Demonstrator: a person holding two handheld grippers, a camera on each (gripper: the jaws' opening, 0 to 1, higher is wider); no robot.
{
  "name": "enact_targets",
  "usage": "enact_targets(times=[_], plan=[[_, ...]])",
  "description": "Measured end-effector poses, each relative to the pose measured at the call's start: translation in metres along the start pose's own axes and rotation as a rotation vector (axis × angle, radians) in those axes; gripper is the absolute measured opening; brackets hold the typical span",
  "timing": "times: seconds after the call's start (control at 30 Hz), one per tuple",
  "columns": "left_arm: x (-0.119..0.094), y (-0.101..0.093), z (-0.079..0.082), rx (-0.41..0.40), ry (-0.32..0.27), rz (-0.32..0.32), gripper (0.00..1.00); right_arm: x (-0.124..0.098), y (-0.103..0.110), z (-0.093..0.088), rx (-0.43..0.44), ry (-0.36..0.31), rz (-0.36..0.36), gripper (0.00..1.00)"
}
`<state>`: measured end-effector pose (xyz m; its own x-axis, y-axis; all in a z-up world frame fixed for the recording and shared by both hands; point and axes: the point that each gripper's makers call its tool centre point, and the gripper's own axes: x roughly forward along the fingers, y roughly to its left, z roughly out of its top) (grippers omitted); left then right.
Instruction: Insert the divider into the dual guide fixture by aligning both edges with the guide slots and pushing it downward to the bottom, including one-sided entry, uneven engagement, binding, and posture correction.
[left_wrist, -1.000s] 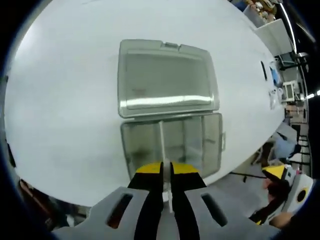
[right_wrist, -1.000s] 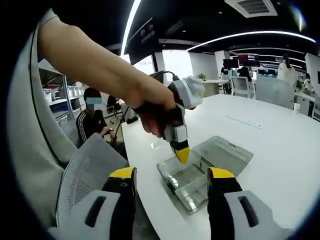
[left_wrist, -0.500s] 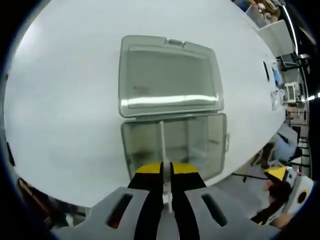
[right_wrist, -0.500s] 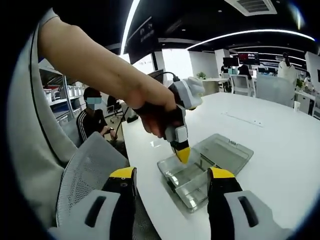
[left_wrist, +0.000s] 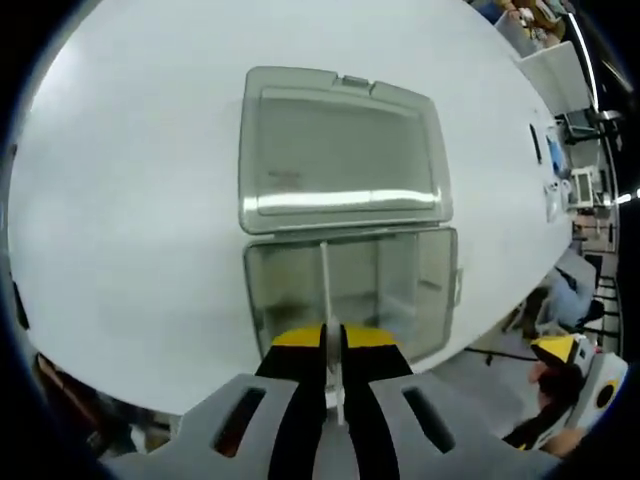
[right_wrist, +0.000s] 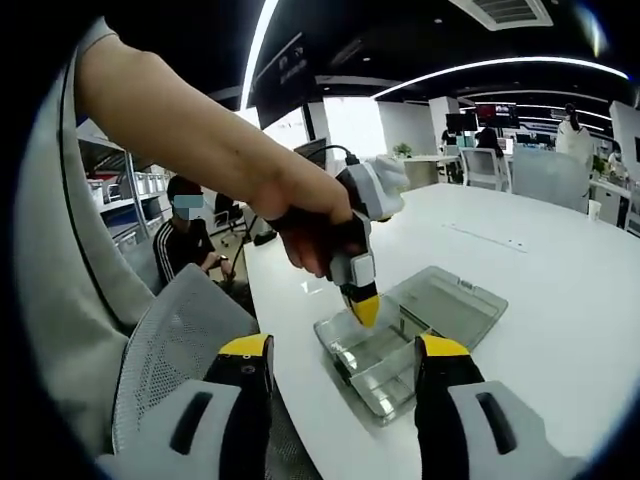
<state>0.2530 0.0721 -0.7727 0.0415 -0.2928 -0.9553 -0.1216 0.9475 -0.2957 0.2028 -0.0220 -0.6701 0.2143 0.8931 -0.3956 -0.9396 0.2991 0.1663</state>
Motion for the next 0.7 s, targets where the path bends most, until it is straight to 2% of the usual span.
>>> enact_targets(times=[0.7], plan=[[-0.0060,-0.0039,0.0007,0.009,-0.011,-0.002,0.02,0.0013,0.0022,0.0002,-0.001,0.008,0.006,0.53]])
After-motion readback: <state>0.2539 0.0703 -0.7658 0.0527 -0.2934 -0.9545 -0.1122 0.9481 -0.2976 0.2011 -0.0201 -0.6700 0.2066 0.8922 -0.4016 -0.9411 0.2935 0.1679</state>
